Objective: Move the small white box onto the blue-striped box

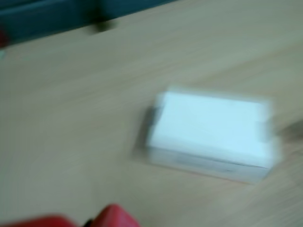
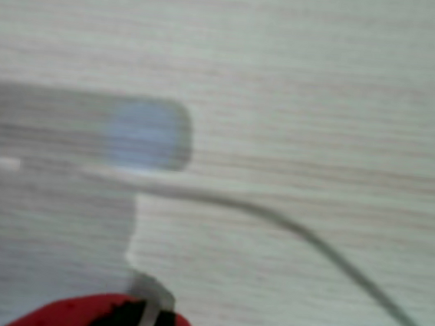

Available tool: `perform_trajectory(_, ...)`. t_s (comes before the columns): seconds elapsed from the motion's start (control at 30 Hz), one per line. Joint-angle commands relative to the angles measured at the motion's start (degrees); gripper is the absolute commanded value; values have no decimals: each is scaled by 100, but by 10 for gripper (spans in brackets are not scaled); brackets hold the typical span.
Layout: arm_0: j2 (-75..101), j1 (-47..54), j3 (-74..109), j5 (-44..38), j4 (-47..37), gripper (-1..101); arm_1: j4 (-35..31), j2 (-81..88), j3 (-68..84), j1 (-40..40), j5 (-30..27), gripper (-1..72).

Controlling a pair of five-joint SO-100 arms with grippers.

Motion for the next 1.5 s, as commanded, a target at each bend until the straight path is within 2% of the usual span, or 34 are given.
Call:
perform_trajectory(0.0,1644,-800,1714,492,-272,-1,-44,158,-79,-149,62,2)
perform_trajectory(0.1,2751,-1187,2944,1178,-413,-1,-44,167,-79,-114,62,2)
perform_trajectory(0.23,2769,-1828,4271,1907,-861,-1,-44,167,-70,-88,26,2)
perform_trajectory(0.3,2777,-2118,5071,2575,-1257,-1,-44,167,-70,-105,70,2)
perform_trajectory(0.37,2769,-2496,5150,2821,-1318,-1,-44,193,-70,-79,158,2)
perform_trajectory(0.4,2769,-2602,5221,3015,-1274,-1,-35,193,-70,0,70,2)
perform_trajectory(0.47,2769,-2733,5229,2900,-1292,-1,9,220,-70,158,-264,2)
perform_trajectory(0.57,2769,-3015,5229,3015,-1283,-1,-9,246,-70,105,-9,7)
perform_trajectory(0.63,2769,-3138,5229,3560,-1248,-1,9,246,-70,79,44,2)
perform_trajectory(1.33,2769,-3138,5229,3542,-1248,-1,9,246,-70,141,18,4)
perform_trajectory(1.4,2769,-2566,5229,2751,-1301,1,9,246,-70,141,0,4)
perform_trajectory(1.47,2786,-1863,5229,2769,-1292,1,9,246,-70,141,0,4)
